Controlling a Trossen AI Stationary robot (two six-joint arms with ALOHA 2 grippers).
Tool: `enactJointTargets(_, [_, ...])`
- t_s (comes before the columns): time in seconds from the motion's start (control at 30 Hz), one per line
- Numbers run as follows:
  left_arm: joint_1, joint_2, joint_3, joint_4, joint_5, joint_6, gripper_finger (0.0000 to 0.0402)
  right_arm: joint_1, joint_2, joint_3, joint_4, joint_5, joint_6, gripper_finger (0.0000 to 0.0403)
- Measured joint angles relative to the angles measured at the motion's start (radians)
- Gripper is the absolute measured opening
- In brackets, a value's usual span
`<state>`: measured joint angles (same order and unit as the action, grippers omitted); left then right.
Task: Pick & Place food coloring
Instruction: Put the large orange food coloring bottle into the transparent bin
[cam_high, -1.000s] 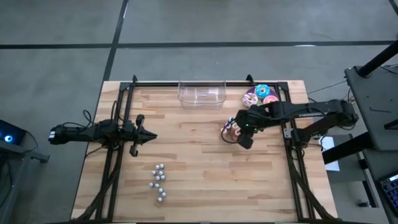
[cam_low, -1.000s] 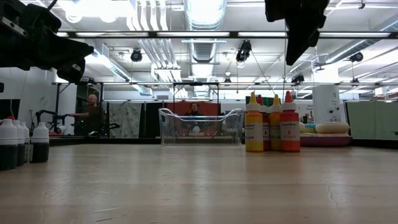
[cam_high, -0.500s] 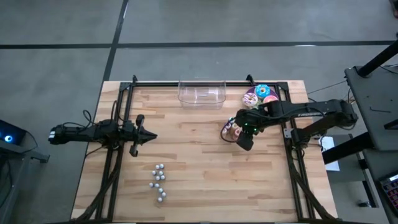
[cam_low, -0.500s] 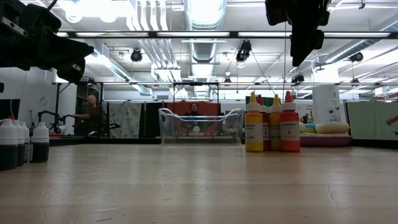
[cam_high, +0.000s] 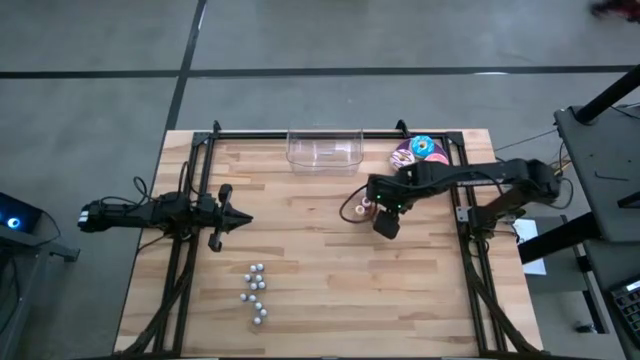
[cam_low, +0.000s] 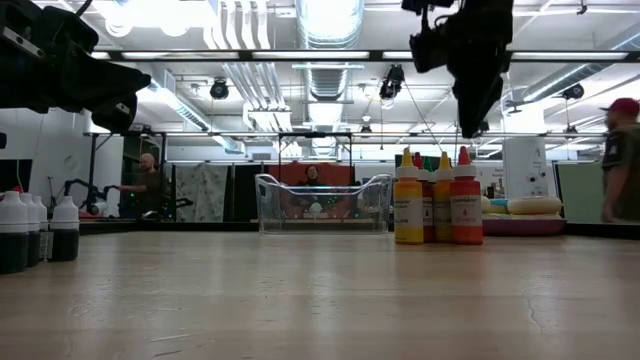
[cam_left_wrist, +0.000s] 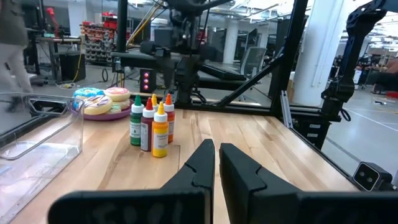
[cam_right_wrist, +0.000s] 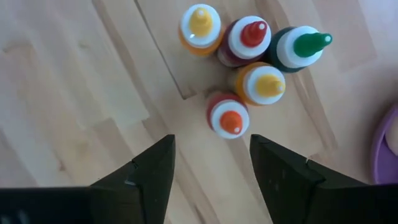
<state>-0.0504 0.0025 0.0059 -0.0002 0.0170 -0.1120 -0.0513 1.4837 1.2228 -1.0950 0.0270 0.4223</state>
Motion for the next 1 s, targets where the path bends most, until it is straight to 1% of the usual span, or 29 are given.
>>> enactJointTargets(0.17, [0.000, 0.000, 0.000, 0.000, 0.000, 0.000, 0.0000, -0.027, 0.032, -0.001, 0.002, 0.002, -0.034, 0.0201])
enactJointTargets(0.4, [0.000, 0.000, 0.000, 0.000, 0.000, 0.000, 0.0000, -0.047, 0.037, -0.029, 0.011, 0.001, -0.060, 0.0201])
enactJointTargets(0.8, [0.000, 0.000, 0.000, 0.000, 0.000, 0.000, 0.0000, -0.048, 0.037, -0.115, 0.133, -0.002, -0.031, 0.0201])
enactJointTargets(1.0, [0.000, 0.000, 0.000, 0.000, 0.000, 0.000, 0.0000, -0.048, 0.037, -0.140, 0.149, -0.001, -0.029, 0.0201])
